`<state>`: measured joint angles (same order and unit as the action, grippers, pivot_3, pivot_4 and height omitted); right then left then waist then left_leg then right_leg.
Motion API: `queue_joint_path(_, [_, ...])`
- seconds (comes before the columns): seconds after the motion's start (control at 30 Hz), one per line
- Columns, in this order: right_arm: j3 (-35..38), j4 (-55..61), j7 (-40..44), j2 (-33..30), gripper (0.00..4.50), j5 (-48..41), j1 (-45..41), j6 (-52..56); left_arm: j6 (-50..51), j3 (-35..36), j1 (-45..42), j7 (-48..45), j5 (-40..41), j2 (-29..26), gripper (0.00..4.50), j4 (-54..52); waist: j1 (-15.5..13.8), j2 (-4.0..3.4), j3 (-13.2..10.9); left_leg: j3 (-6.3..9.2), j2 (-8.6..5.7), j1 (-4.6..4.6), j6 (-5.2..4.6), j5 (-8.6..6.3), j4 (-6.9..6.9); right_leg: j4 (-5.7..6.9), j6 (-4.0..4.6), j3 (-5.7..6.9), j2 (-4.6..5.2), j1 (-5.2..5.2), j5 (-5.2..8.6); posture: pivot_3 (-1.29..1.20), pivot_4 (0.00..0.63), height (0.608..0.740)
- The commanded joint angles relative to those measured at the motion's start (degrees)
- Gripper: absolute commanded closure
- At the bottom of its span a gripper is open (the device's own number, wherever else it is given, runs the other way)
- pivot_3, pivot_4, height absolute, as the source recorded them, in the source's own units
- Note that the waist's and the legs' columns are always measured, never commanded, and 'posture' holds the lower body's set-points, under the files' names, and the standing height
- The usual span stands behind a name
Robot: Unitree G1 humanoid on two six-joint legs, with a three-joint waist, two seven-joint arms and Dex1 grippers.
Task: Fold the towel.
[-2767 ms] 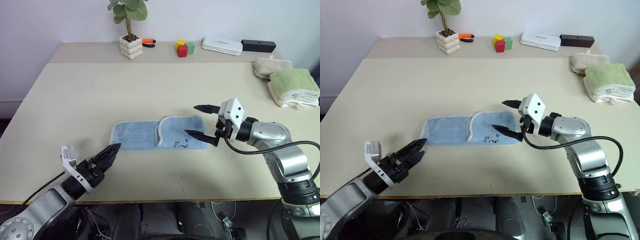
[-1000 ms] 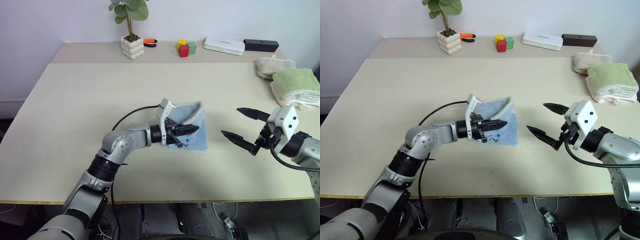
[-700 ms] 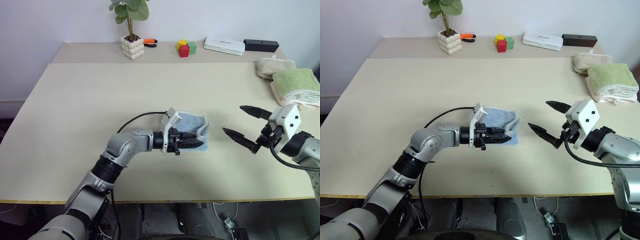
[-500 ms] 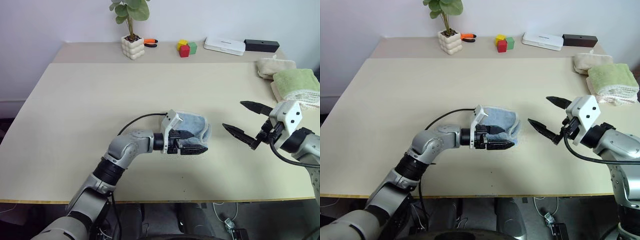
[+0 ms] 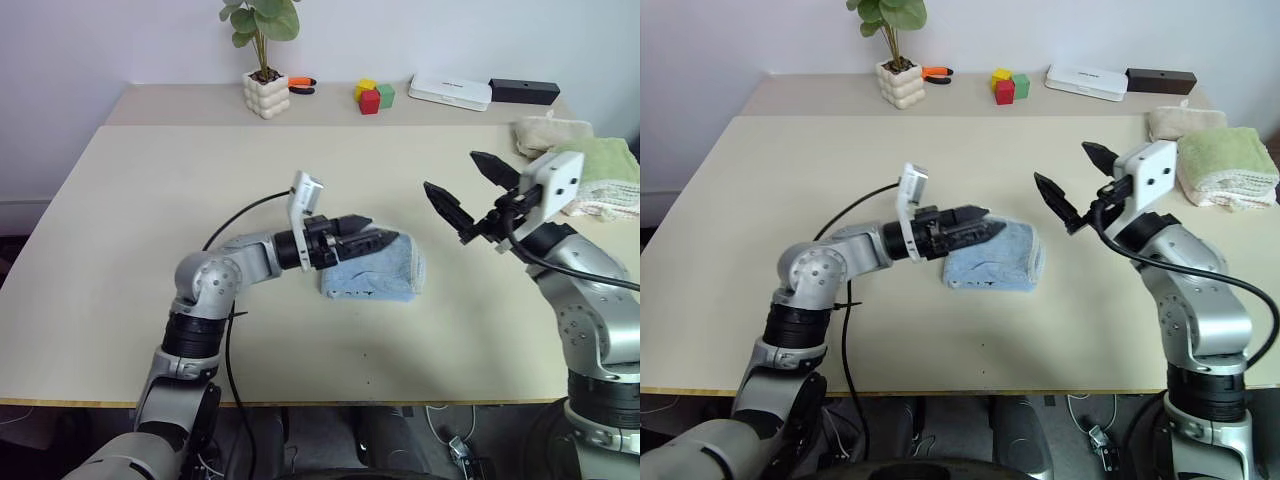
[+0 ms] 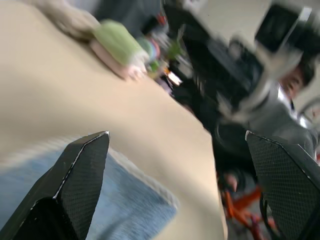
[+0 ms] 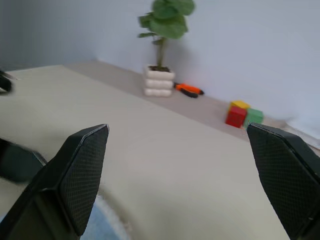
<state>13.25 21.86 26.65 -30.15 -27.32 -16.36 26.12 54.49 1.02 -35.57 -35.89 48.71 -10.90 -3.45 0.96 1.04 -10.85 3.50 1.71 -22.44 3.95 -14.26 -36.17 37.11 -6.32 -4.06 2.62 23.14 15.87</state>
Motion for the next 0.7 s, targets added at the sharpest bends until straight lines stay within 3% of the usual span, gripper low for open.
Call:
queue_joint_path(0.03, [-2.97,5.19,-4.93,4.04,0.86,-1.15,-0.96,3.42,-3.55,5.09,0.07,4.85,-0.50,1.57,1.36,1.51,0.03,0.00,0.00,0.00,0.00,0.00,0.00,0.00,-0.01,0.02,0.00,0.00,0.00,0.00,0.00,0.00,0.150,0.740])
queue_joint_path(0.13, [-5.91,7.75,-12.49,10.11,2.49,0.62,-1.75,6.22,-7.20,5.18,0.68,7.58,-3.70,2.95,3.06,2.11,0.15,-0.01,0.00,0.01,0.00,0.00,0.01,0.00,0.01,0.06,0.00,0.00,-0.01,0.05,0.00,0.00,0.150,0.740])
queue_joint_path(0.23, [-8.77,8.48,-20.86,14.91,3.89,6.08,-1.16,8.37,-11.10,4.77,0.57,10.29,-6.53,5.62,4.47,3.47,-0.22,-0.01,0.00,0.01,0.00,-0.02,0.03,0.02,-0.01,0.07,0.00,0.00,0.00,0.06,0.00,0.00,0.150,0.740])
queue_joint_path(0.27, [-9.96,8.65,-22.18,15.76,4.44,7.57,-0.66,8.63,-12.56,4.19,0.53,10.79,-7.78,6.36,4.50,3.65,-0.33,-0.01,0.00,0.01,0.00,-0.05,0.05,0.03,-0.02,0.05,0.00,0.01,0.01,0.06,0.00,0.00,0.150,0.740])
queue_joint_path(0.5, [-20.40,6.44,-24.43,17.03,4.48,17.35,5.86,6.13,-18.38,-0.87,1.21,14.21,-16.15,10.99,4.50,8.02,-0.12,-0.01,0.00,0.01,-0.03,-0.05,0.06,0.03,0.02,0.01,-0.01,0.01,0.02,0.08,-0.01,0.00,0.150,0.740])
queue_joint_path(0.7, [-20.67,-3.91,-27.32,17.17,4.48,24.95,10.55,-1.10,-21.29,-7.93,3.96,11.95,-23.47,10.31,4.50,11.04,0.16,-0.01,0.01,-0.01,-0.02,-0.04,0.05,0.03,0.02,0.02,0.00,0.00,0.01,0.08,-0.01,0.00,0.150,0.740])
